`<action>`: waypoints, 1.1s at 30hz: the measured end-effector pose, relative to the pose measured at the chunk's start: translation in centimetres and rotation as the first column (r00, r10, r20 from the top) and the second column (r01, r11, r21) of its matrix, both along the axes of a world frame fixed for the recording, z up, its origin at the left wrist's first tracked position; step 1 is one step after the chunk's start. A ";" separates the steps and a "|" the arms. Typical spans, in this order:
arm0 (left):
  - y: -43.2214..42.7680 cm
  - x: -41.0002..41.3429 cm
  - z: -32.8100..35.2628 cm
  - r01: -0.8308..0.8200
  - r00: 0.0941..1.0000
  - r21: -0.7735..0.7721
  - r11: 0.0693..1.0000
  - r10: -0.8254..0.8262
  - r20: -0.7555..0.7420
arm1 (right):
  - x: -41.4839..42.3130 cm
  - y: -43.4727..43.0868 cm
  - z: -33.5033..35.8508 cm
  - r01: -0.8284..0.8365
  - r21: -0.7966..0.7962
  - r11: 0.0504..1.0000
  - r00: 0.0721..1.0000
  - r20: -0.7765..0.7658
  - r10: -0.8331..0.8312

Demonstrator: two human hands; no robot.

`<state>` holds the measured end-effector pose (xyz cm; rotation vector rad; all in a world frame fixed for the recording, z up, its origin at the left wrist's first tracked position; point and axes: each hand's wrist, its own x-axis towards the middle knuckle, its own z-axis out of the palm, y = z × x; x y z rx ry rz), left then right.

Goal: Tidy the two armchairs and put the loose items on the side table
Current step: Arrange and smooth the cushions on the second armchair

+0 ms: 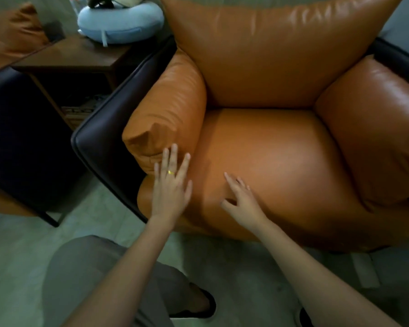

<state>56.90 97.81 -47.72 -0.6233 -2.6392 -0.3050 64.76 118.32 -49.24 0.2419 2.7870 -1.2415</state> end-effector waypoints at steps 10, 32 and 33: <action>-6.9 3.4 -8.5 -0.197 0.940 0.188 0.962 0.130 0.316 | 1.6 -3.2 -4.0 0.036 0.473 0.880 0.990 -0.140 0.035; -5.2 -3.1 -13.0 -0.185 0.982 0.516 0.837 0.179 0.060 | -5.3 -4.8 -6.5 0.190 0.691 0.697 0.922 -0.370 0.116; -5.0 -2.5 -12.3 -0.217 0.976 0.513 0.831 0.183 0.118 | -5.0 -4.9 -5.9 0.159 0.691 0.705 0.940 -0.325 0.107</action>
